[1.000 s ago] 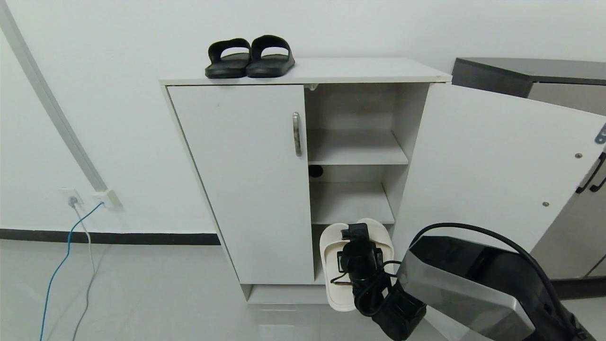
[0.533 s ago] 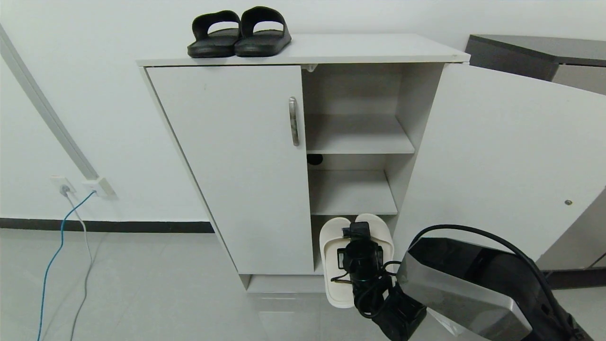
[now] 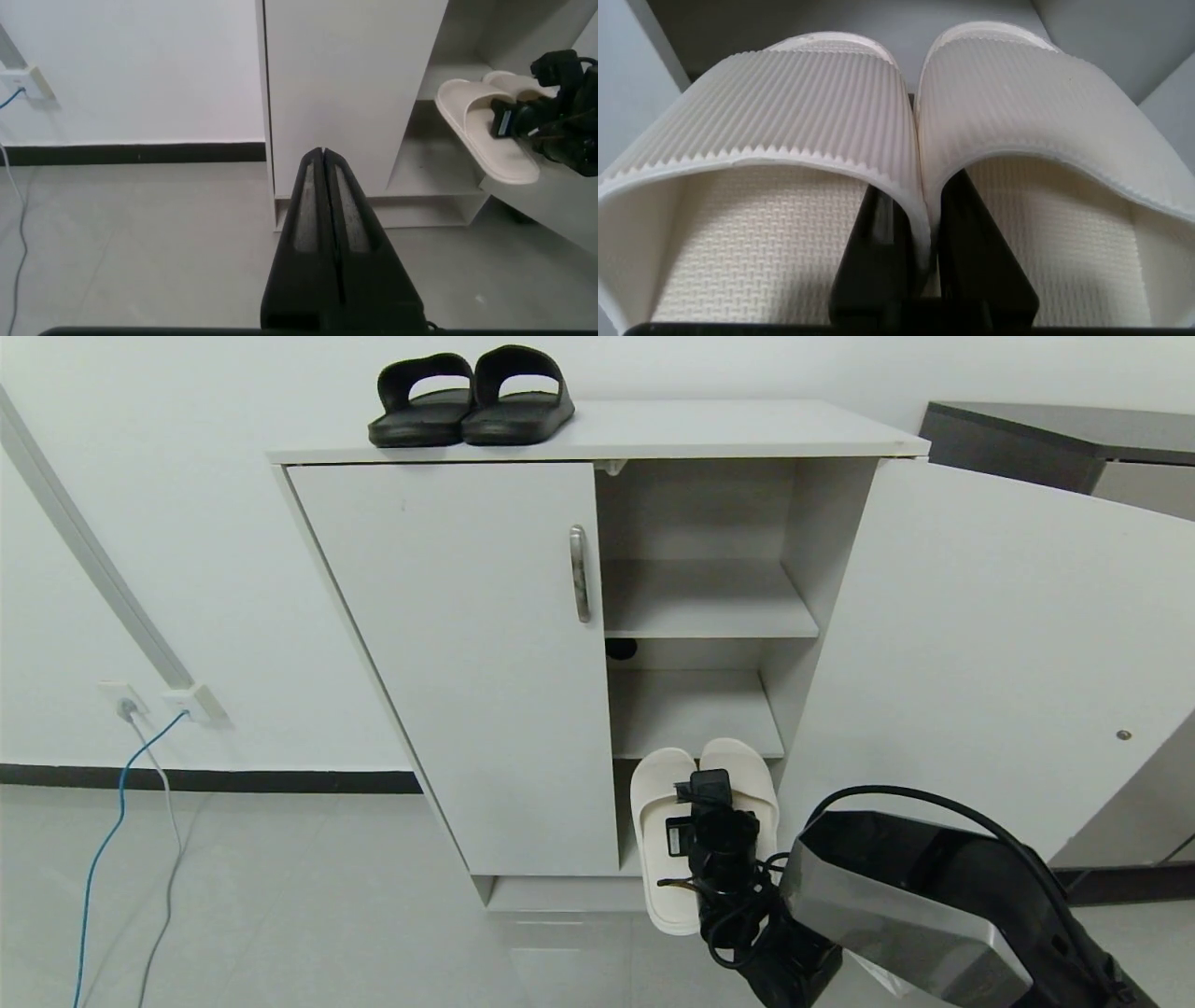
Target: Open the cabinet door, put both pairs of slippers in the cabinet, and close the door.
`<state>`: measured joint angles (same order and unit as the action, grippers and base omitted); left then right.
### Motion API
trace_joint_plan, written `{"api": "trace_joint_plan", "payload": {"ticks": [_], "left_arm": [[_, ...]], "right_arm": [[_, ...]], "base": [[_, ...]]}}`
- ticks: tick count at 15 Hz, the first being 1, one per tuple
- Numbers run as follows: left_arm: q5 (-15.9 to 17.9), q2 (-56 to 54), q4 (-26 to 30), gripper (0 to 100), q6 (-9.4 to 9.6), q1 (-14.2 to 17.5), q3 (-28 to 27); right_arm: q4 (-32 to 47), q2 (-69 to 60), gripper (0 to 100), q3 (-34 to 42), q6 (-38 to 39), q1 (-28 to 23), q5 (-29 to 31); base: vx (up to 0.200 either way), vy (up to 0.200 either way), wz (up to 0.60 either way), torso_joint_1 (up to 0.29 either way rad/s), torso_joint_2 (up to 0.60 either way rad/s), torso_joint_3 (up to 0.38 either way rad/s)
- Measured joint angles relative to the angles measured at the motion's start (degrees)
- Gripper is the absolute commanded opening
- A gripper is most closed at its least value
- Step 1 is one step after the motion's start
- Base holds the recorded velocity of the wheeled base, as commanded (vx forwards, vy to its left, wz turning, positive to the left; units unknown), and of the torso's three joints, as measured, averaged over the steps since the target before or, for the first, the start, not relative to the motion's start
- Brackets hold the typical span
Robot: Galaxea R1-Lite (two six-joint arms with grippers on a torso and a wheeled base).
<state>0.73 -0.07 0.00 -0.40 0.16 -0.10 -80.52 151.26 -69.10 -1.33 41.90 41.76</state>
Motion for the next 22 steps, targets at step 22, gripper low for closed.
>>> {"api": "trace_joint_plan", "payload": {"ticks": [22], "left_arm": [[0.1,0.0,0.0,0,0.18,0.0,0.0]], "right_arm": [[7.6,1.0,0,-4.2,4.3,-1.3,-0.3]], "base": [[0.109,0.0,0.0,0.0,0.0,0.001]]}}
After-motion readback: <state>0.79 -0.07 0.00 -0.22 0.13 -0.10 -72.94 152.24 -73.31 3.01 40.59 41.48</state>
